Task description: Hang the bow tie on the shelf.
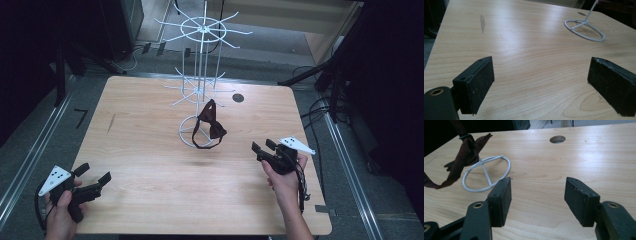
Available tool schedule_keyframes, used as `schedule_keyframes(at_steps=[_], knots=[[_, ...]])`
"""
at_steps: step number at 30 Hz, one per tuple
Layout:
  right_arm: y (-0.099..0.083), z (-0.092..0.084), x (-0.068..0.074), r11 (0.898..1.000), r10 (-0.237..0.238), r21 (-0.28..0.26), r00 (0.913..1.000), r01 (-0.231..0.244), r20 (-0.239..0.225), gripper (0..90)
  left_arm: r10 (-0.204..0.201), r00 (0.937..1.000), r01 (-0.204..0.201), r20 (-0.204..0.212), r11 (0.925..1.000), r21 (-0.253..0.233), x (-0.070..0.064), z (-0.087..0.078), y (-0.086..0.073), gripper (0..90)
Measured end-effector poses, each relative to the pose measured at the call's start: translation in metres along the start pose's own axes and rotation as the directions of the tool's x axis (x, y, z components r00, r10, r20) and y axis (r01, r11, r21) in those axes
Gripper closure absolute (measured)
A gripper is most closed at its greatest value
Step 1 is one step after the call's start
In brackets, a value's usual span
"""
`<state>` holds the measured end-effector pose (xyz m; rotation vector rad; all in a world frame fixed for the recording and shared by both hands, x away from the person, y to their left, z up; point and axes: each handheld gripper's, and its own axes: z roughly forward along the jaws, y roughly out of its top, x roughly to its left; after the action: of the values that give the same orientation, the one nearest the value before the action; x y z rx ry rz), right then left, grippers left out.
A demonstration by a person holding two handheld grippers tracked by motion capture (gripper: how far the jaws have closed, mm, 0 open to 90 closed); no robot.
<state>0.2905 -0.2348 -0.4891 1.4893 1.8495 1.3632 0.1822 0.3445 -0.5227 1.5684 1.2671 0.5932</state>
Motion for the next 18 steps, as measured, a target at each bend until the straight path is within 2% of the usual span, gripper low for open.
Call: schedule_keyframes(at_steps=[2,6,11,18], knots=[[-0.003,-0.001,-0.002,1.000,-0.002,0.005,1.0000,0.002,0.005,37.1,0.000,1.0000,0.000,0.000,1.0000,-0.001,0.000,0.000,0.000,7.6],[-0.009,-0.006,-0.006,1.000,0.007,0.002,0.9997,-0.007,0.023,24.4,0.000,1.0000,0.000,0.000,1.0000,0.000,0.000,0.000,0.000,7.6],[-0.014,-0.015,-0.011,1.000,0.007,0.001,0.9997,-0.007,0.022,21.9,0.000,1.0000,0.000,-0.001,1.0000,-0.001,0.000,0.000,0.000,7.6],[-0.024,-0.019,-0.020,1.000,-0.001,0.030,0.9998,0.000,0.022,18.6,0.000,1.0000,0.000,-0.001,1.0000,-0.001,0.000,0.000,0.000,7.7]])
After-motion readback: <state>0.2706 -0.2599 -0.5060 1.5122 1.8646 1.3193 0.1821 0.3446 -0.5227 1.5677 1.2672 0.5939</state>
